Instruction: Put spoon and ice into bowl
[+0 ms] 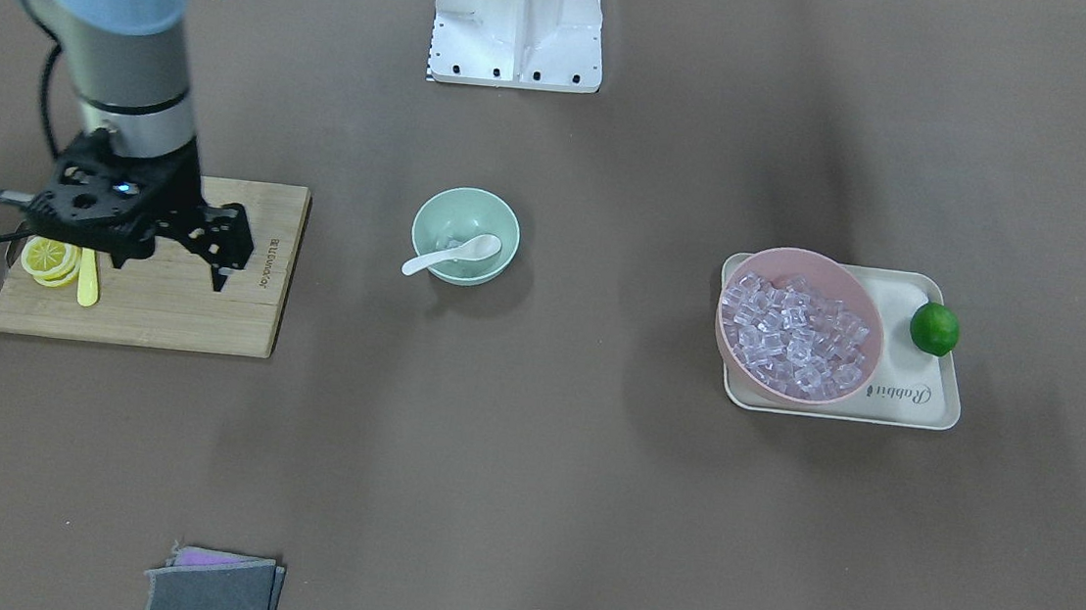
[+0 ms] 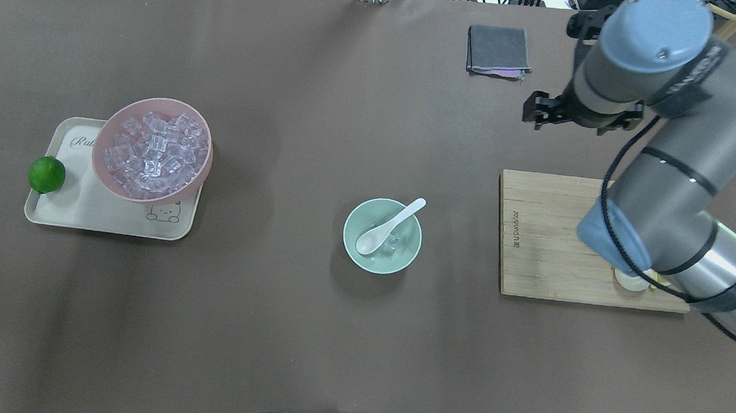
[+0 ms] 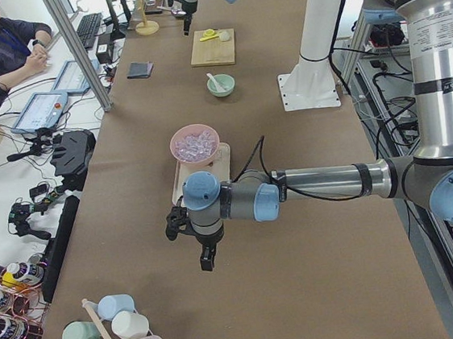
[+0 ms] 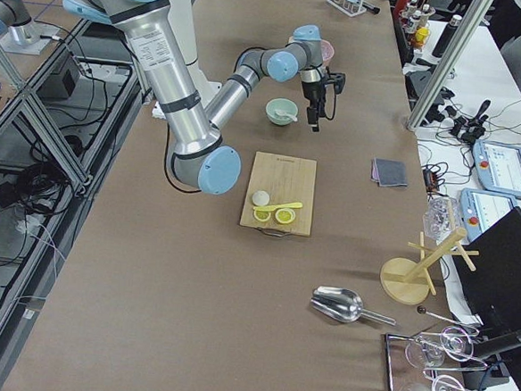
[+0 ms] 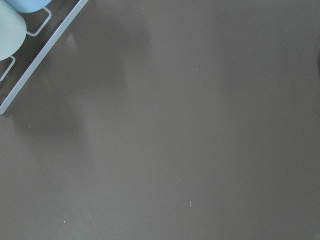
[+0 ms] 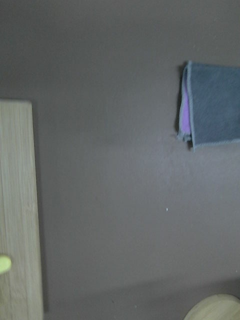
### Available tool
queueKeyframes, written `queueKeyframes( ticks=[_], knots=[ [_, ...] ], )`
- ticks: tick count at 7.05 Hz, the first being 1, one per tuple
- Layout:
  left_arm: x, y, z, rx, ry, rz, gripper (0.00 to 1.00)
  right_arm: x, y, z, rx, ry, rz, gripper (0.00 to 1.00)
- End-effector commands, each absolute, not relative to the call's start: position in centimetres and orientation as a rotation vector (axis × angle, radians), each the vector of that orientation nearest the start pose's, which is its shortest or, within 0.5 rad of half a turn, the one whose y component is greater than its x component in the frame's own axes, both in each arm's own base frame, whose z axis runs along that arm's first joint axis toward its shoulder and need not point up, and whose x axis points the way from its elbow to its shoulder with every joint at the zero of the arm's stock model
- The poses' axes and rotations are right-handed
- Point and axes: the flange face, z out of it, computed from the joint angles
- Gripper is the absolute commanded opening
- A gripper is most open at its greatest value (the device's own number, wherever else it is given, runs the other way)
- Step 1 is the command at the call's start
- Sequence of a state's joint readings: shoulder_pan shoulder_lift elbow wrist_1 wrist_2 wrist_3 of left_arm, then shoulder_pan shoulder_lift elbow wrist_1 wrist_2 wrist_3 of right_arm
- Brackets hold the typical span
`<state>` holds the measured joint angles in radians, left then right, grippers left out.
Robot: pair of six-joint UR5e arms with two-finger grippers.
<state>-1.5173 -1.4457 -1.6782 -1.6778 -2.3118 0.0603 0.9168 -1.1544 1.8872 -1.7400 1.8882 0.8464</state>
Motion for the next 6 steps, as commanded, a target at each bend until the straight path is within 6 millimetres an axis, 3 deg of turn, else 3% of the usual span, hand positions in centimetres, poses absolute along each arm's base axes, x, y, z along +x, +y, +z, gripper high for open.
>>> queueKeyframes(
  ticks=[1,3,4,5,6],
  knots=[
    [-4.0,-43.8,66.6,0.065,0.775,0.133,0.99,-16.2,-54.3,42.0,0.154,-0.634,-0.116,1.0],
    [-4.0,-43.9,66.5,0.069,0.773,0.139,0.99,-5.9,-51.7,50.8,0.114,-0.689,-0.241,1.0],
    [-4.0,-43.9,66.5,0.071,0.773,0.138,0.99,-0.6,-48.6,54.9,0.11,-0.722,-0.267,1.0],
    [-4.0,-43.9,66.5,0.07,0.773,0.137,0.99,2.9,-44.7,58.7,0.095,-0.715,-0.279,1.0],
    [-4.0,-43.9,66.5,0.069,0.773,0.134,0.99,3.9,-42.3,60.6,0.063,-0.716,-0.259,1.0]
  ],
)
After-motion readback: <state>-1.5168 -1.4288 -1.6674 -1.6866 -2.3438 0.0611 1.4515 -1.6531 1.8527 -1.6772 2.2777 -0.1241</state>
